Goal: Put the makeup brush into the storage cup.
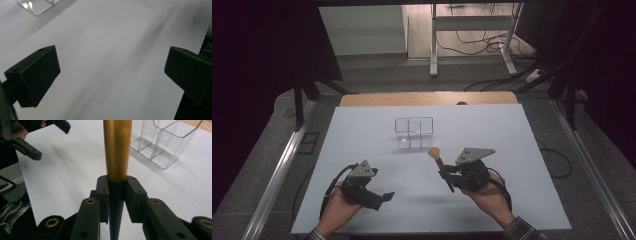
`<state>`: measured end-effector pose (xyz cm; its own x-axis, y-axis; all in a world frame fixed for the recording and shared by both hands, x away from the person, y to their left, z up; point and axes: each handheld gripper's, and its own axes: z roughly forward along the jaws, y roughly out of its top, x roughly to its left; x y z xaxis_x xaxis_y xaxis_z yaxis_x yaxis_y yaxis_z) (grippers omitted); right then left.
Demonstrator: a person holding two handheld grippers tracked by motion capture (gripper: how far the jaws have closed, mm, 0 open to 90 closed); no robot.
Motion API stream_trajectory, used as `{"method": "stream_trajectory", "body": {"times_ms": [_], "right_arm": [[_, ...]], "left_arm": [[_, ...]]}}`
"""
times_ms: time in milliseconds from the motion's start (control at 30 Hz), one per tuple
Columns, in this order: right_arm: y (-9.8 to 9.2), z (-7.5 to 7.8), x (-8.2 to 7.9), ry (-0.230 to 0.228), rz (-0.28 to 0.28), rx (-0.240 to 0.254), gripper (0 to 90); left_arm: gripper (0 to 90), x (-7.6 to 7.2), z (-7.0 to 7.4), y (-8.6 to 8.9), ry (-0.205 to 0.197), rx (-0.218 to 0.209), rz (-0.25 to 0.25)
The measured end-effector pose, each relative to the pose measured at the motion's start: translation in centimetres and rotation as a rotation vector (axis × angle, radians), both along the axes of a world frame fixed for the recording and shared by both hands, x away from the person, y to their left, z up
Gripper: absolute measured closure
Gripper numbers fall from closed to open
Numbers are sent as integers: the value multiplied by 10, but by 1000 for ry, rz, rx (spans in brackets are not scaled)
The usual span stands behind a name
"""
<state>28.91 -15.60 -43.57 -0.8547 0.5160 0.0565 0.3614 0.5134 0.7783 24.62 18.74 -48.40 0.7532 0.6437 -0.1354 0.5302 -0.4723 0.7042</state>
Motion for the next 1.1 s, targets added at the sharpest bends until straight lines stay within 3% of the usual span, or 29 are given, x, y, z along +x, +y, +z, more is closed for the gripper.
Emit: {"method": "stream_trajectory", "body": {"times_ms": [367, 467, 800, 1100], "right_arm": [[-6, 3, 12, 9, -31, 27, 736], [-8, 3, 15, 12, -38, 37, 736], [-14, 6, 25, 10, -54, 75, 736], [-17, 9, 34, 10, -64, 82, 736]], "left_arm": [[8, -7, -6, 15, -23, -11, 12], [2, -9, -6, 19, -29, -32, 22], [1, -15, -8, 30, -49, -27, 36], [0, -19, -10, 39, -32, -40, 70]]}}
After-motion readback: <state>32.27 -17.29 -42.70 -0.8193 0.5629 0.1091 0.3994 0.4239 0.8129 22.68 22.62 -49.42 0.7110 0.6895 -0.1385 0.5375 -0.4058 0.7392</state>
